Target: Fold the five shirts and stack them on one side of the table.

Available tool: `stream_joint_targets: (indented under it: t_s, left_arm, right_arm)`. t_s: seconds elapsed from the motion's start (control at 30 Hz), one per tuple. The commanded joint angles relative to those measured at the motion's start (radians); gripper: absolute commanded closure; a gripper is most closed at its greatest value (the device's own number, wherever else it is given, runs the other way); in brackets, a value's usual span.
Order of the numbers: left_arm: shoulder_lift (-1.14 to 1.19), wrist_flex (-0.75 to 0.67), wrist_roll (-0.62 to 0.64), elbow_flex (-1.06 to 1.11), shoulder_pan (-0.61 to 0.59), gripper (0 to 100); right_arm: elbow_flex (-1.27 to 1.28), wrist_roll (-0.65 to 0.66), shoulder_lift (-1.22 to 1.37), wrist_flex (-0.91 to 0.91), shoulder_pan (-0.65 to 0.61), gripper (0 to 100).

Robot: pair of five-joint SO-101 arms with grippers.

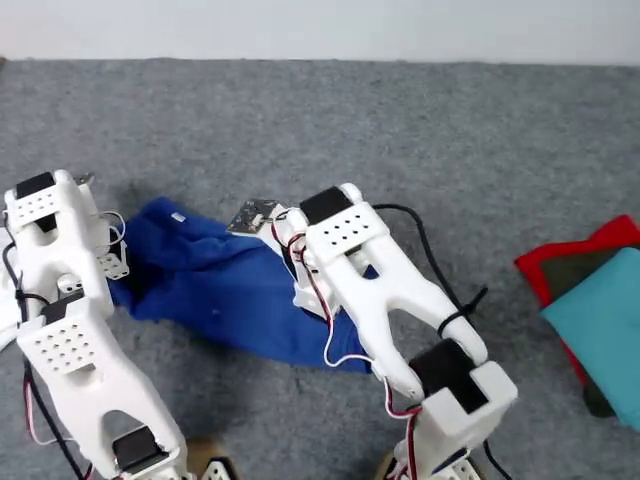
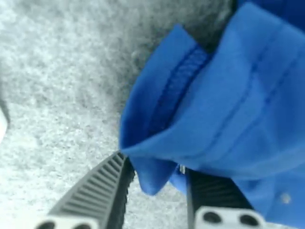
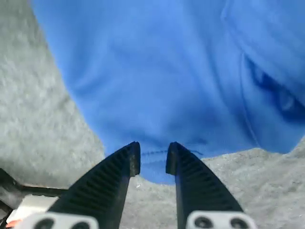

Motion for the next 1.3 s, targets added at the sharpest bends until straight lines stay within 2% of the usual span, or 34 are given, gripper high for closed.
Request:
stream_joint_targets:
  t_s: [0.0,0.2,0.5,0.7,0.77,0.9,1.17,1.27]
  left_arm:
    - [-0.058,0.034,0.012,-0.028,0.003,85]
    - [-0.058,0.034,-0.015,-0.028,0.005,85]
    - [-0.058,0.034,-0.037,-0.028,0.003,85]
    - [-0.058,0.034,-0.037,-0.028,0.003,85]
    - [-0.058,0.034,-0.037,-0.028,0.003,85]
    - [-0.058,0.034,-0.037,-0.028,0.003,85]
    - [-0.058,0.034,-0.037,-0.028,0.002,85]
    - [-0.058,0.034,-0.037,-0.028,0.002,85]
  right_arm:
    - [-0.041,0.003,0.008,0.071,-0.005,79.5]
    - [-0.008,0.025,0.019,0.085,0.030,68.4]
    - [0.199,0.020,0.021,-0.116,0.082,68.5]
    - [0.239,0.018,0.021,-0.186,0.091,68.8]
    - [0.238,0.021,0.021,-0.186,0.091,72.3]
    - [0.233,0.025,0.039,-0.188,0.093,85.4]
    - [0.239,0.069,0.097,-0.206,0.093,88.1]
    - [0.232,0.092,0.097,-0.208,0.116,95.2]
